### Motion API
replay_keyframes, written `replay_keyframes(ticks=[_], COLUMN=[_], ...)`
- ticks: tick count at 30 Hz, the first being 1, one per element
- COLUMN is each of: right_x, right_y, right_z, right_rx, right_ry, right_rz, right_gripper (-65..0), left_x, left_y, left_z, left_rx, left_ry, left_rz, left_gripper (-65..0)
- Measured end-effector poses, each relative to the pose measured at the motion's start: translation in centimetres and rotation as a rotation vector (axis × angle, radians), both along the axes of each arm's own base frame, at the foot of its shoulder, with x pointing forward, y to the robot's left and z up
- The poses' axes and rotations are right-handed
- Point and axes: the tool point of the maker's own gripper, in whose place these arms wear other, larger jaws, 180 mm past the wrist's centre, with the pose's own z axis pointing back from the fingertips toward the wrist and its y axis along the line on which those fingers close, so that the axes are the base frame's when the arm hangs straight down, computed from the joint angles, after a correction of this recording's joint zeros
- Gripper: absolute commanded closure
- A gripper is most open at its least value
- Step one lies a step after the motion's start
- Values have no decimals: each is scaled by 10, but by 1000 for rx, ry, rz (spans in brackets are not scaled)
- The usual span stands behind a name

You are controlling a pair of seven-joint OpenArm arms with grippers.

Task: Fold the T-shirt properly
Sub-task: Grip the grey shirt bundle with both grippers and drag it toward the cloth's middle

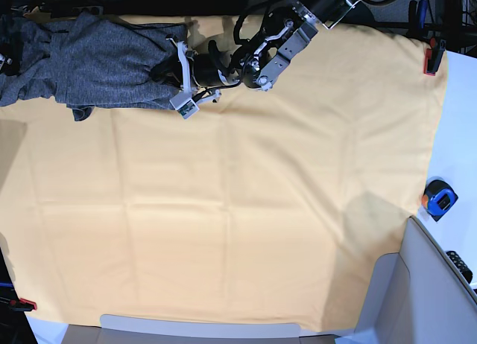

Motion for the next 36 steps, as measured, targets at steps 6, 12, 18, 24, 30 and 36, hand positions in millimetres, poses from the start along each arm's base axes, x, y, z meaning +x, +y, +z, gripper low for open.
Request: replay_keyframes(ticks=[6,12,18,24,30,36], right_x=[5,11,18,19,19,0], right_y=[11,22,34,44,46,94], right_z=[-3,-5,-6,-12,-7,8], right_rx=[29,58,101,131,97,-22], right_ry=[-56,-76,-121,-135,-118,-26], right_rz=[-14,3,12,2,27,219], right_gripper=[-393,-393,-352,-93,0,0], left_x=[0,0,0,0,3,8], left_y=[0,0,0,0,0,1], left_z=[0,0,0,-1,0,1], left_rx=[0,0,0,2,0,8], left_ry=[0,0,0,3,-6,-14], left_rz=[0,1,1,0,-4,-1], left_gripper=[-1,-1,-1,-1,-1,-1])
